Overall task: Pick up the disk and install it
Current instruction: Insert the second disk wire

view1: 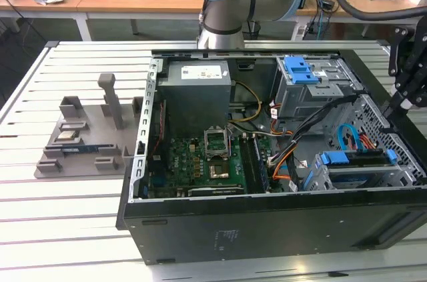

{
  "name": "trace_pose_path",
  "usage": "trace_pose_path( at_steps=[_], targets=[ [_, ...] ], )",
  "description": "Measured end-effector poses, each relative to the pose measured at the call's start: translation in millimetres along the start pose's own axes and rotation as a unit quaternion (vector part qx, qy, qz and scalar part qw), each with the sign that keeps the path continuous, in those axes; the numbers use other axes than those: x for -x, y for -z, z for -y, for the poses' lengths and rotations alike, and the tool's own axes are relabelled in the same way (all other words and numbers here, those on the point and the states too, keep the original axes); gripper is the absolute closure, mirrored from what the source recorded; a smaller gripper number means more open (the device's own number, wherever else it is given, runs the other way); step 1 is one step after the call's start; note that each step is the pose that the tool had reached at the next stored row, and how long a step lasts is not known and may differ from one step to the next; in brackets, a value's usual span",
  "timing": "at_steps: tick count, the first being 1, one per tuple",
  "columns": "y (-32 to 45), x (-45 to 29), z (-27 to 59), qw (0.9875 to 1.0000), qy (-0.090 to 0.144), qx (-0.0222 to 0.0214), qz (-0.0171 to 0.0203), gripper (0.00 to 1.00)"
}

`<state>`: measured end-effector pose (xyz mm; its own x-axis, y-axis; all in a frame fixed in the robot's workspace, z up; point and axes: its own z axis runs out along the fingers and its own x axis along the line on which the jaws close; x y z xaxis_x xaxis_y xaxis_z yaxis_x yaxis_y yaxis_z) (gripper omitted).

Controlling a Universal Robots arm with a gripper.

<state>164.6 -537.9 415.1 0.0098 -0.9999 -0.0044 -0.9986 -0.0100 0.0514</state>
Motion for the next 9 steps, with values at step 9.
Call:
trace_pose_path(
  at_steps=[9],
  targets=[
    [3.6, 0.1, -0.2, 1.0000, 0.000, 0.0000, 0.0003, 0.89]
  ],
)
